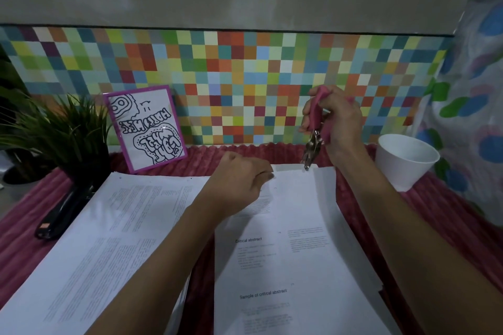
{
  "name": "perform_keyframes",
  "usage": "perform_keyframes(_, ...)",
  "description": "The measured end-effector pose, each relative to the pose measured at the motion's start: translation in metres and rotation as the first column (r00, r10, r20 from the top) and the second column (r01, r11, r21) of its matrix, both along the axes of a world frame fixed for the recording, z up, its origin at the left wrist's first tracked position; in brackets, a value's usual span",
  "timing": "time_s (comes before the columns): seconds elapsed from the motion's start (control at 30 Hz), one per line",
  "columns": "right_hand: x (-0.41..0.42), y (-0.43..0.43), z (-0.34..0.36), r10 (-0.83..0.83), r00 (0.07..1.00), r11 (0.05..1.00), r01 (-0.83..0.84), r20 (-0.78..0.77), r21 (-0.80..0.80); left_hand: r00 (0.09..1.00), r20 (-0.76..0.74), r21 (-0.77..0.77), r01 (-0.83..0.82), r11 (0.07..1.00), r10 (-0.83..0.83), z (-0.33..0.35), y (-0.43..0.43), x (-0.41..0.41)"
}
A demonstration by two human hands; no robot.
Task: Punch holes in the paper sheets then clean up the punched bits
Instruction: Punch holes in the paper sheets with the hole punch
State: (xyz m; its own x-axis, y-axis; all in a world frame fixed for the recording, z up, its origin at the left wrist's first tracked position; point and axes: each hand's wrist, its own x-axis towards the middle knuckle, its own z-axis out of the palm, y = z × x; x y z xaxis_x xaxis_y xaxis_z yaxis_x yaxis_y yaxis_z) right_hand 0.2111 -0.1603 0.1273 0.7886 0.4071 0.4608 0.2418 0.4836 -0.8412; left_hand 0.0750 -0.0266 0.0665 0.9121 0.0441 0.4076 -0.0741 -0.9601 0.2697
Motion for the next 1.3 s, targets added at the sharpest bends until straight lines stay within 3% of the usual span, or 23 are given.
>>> perform_keyframes(0.43,-0.002,0.002,-0.003,0.071,0.997,0.997,-0.072,0.026,0.014,0.999,0.036,0.023,0.009,1.0,-0.01,0.003,-0.001,-0.001)
perform_keyframes(1.3,-0.001,0.004,-0.01,0.062,0.995,0.996,-0.056,0.074,-0.074,0.995,0.088,-0.006,0.052,0.999,-0.051,0.005,-0.001,0.001)
